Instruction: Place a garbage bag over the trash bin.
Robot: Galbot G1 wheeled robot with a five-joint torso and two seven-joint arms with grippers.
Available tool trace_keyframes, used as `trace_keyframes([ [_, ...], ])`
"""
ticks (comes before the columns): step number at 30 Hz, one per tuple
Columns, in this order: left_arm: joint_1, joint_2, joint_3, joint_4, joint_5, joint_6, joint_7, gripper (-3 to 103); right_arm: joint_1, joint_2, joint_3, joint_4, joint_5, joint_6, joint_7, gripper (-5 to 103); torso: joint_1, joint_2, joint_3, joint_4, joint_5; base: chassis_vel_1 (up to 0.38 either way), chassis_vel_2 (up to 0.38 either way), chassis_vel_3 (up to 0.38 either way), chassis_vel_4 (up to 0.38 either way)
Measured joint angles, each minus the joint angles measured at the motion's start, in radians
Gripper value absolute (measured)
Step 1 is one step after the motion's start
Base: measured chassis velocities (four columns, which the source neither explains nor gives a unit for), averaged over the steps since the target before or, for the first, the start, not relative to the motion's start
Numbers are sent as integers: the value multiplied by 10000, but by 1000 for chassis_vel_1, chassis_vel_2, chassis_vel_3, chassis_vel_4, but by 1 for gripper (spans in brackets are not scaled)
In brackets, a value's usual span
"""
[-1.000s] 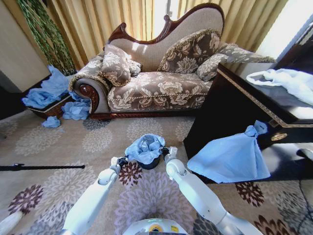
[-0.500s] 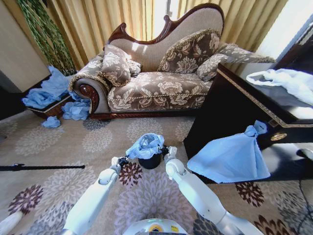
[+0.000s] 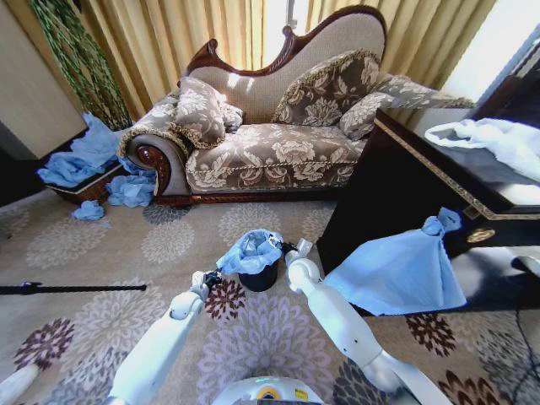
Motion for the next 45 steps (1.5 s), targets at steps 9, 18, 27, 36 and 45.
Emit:
trace_keyframes([
  [9, -74, -60, 18, 8, 10, 0, -12, 0, -54, -10, -10, -163, -14, 14, -156, 68, 0, -1, 0, -1, 0, 0, 0, 0, 0],
  [18, -68, -58, 6, 1, 13, 2, -22, 0, -87, 14, -52, -276, -76, 57, -234, 34, 0, -2, 0, 0, 0, 0, 0, 0, 0],
  [27, -59, -66, 5, -42, 17, 2, -25, 0, -183, 33, -86, -269, -122, 113, -261, 7, 0, -2, 0, -1, 0, 0, 0, 0, 0],
  [36, -4, -48, -19, -168, -23, 5, -28, 0, -247, -111, -108, -93, -138, 213, -199, 0, 0, -2, 0, -1, 1, 0, 0, 0, 0],
  [45, 131, 23, -110, -418, -36, 6, -27, 0, -438, -614, -255, 615, -47, 171, 165, 0, 0, -2, 0, -1, 1, 0, 0, 0, 0],
])
